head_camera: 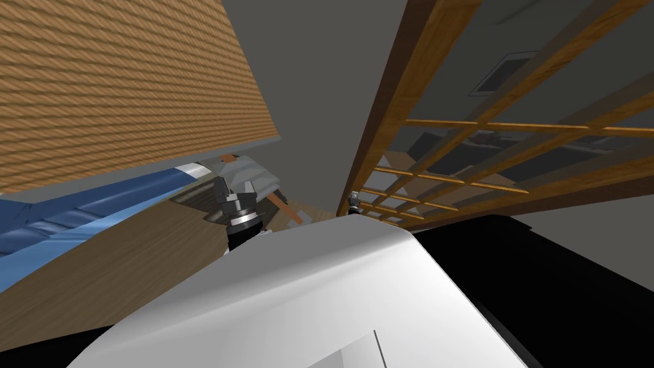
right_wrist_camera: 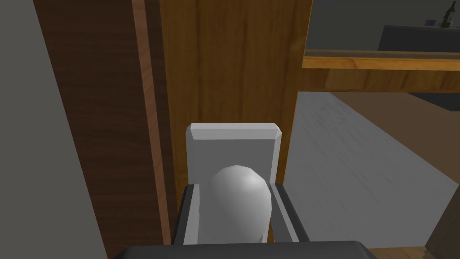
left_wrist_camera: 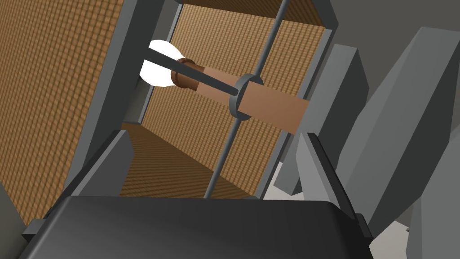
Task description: Pull the door open
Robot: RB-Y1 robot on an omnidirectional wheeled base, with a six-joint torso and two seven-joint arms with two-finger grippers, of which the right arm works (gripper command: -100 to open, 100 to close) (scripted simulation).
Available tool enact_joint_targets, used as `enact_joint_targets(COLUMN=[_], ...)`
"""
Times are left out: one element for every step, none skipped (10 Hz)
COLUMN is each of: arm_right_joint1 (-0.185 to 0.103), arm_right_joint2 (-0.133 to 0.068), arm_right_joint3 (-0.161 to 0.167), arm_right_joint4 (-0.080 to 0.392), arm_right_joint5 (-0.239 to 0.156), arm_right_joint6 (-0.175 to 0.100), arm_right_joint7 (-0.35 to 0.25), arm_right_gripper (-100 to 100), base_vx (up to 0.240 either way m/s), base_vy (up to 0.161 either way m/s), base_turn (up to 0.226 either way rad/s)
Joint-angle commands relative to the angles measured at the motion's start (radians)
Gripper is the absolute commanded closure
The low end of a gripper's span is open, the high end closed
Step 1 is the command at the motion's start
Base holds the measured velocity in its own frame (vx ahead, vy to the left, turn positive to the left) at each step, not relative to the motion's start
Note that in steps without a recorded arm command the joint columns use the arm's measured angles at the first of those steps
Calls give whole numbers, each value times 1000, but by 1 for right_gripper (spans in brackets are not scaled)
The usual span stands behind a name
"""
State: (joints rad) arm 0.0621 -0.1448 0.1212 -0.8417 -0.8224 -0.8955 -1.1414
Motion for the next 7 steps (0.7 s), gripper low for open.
enact_joint_targets(arm_right_joint1=[0,0,0,0,3,3,3], arm_right_joint2=[2,2,2,2,1,1,0], arm_right_joint3=[1,1,1,1,2,2,2], arm_right_joint4=[0,0,0,0,3,3,3], arm_right_joint5=[0,0,0,0,0,0,0], arm_right_joint6=[0,0,0,0,3,3,3], arm_right_joint7=[0,0,0,0,-1,-1,-2], arm_right_gripper=[100,100,100,100,100,100,100], base_vx=[-26,-15,-6,0,-104,-148,-170], base_vy=[6,5,3,0,33,63,59], base_turn=[11,3,-1,0,93,65,69])
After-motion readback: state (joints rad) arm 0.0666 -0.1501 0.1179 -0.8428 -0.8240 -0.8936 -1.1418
